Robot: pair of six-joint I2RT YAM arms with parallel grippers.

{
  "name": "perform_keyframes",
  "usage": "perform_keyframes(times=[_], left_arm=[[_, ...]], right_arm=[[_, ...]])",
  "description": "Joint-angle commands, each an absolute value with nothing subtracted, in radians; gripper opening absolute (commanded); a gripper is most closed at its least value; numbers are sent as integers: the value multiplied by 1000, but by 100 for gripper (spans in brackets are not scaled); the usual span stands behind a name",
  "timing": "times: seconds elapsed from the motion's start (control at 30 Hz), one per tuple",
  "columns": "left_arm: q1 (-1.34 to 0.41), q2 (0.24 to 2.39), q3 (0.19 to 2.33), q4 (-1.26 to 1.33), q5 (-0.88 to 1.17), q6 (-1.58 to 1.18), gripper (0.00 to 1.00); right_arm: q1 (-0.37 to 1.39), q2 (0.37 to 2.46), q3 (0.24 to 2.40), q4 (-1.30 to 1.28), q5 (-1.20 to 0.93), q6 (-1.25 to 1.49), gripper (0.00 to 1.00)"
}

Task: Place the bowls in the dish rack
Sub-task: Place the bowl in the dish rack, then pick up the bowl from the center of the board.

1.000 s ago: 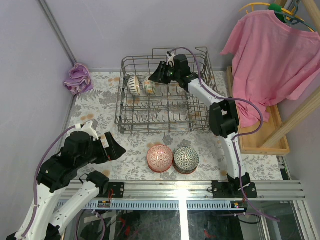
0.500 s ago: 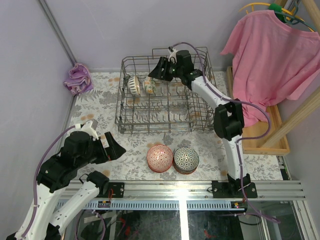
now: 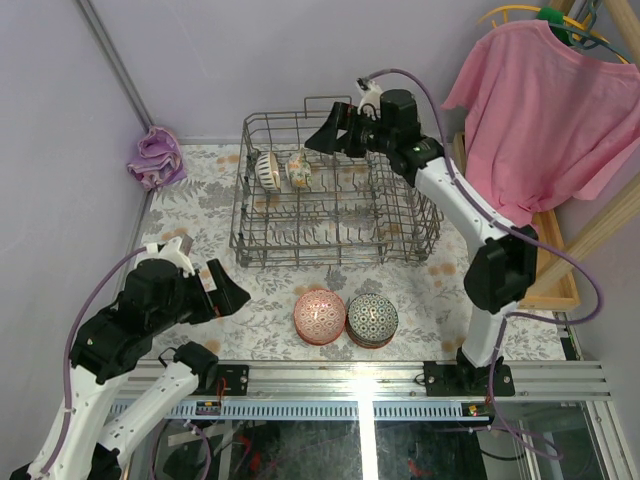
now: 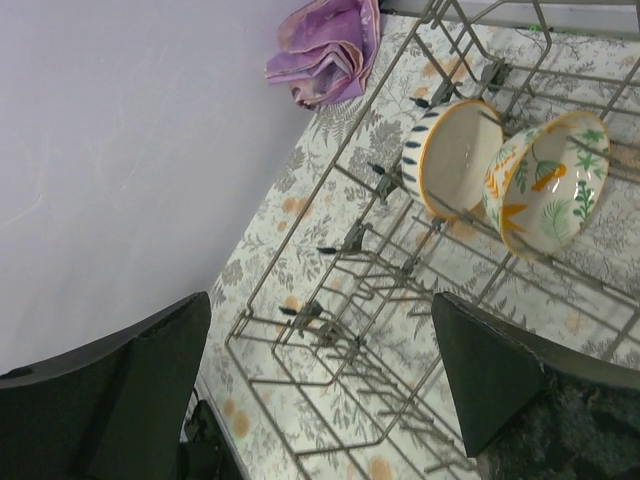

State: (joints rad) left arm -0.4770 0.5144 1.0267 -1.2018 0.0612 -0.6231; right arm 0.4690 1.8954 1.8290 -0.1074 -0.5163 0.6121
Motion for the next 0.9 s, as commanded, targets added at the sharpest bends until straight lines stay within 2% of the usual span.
perform_keyframes(times=[0.0, 0.33, 0.6, 0.87], left_arm=[[-480, 534, 1058, -1176, 51, -610, 100], [-480, 582, 1085, -1153, 70, -607, 100], [-481, 615, 1041, -1081, 145, -620, 100], [-480, 579, 940, -966, 255, -669, 99]], right_arm=[[469, 1747, 1773, -196, -545, 569, 100], [468, 1434, 1488, -307, -683, 563, 100], [469, 1239, 1361, -459, -663, 548, 99], [468, 1041, 1102, -419, -687, 630, 99]])
